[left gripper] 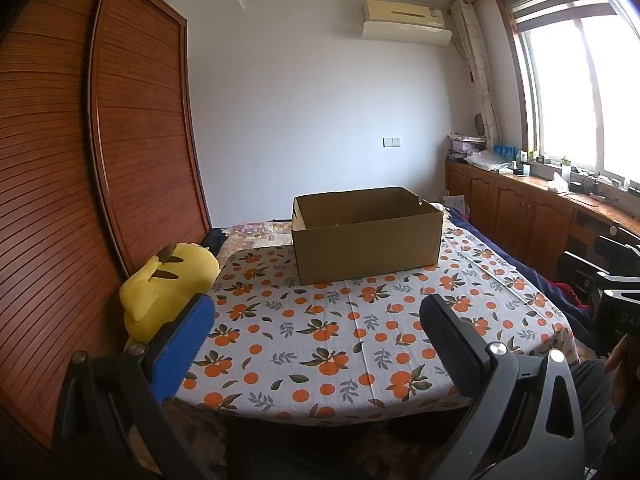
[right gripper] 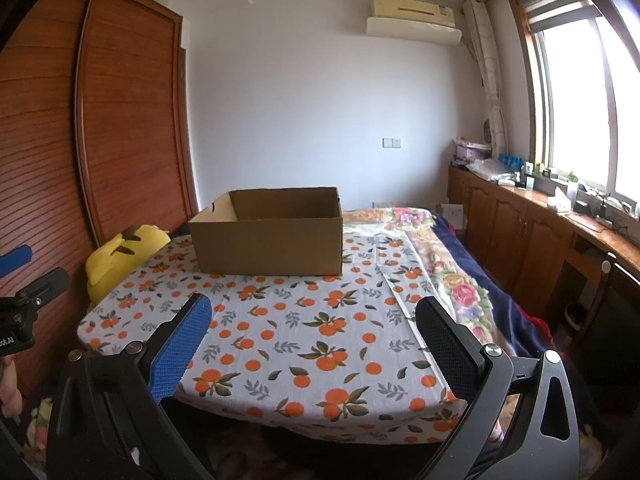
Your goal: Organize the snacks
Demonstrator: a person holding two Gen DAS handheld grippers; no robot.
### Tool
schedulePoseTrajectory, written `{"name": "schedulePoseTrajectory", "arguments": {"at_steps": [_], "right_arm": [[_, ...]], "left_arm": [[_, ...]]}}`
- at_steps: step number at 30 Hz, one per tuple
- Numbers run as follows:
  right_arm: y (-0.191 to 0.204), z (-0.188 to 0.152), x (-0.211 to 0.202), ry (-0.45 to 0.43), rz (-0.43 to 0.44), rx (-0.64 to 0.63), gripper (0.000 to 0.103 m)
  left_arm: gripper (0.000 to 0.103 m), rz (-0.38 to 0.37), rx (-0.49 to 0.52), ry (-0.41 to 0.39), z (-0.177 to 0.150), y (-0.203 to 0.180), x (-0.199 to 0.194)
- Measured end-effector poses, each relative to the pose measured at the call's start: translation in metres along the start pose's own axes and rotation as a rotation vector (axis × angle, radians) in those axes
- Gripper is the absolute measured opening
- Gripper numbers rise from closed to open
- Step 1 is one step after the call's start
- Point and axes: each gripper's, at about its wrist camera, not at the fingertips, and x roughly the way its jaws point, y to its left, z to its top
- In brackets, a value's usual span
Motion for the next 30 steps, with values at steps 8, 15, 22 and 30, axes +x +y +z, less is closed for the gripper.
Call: {"name": "schedulePoseTrajectory", "arguments": {"at_steps": [8,15,22,30], "right_arm": [[0.0003,0.0003,0.0002,0.001,0.003,0.002,0.103],[-0.0001,-0.0004,-0.0005,-0.001,0.002,0.0,0.103],[0.0001,-0.0005,-0.0006,-0.001,0.002,0.001,0.103],[0.0004,0.0001,-0.0012,-0.002,0.003,0.003,0.103]], "left_arm": [[0.103,0.0,0.002,-0.004,0.0005,0.0012,-0.0013],[0.103,0.0,0.002,-0.006,0.0009,0.0016,-0.0011],[0.103,0.0,0.002,-0.007,0.0005,0.0008,-0.0014],[0.103,0.003,0.003,-0.01,0.0005,0.0014,-0.0019]]}}
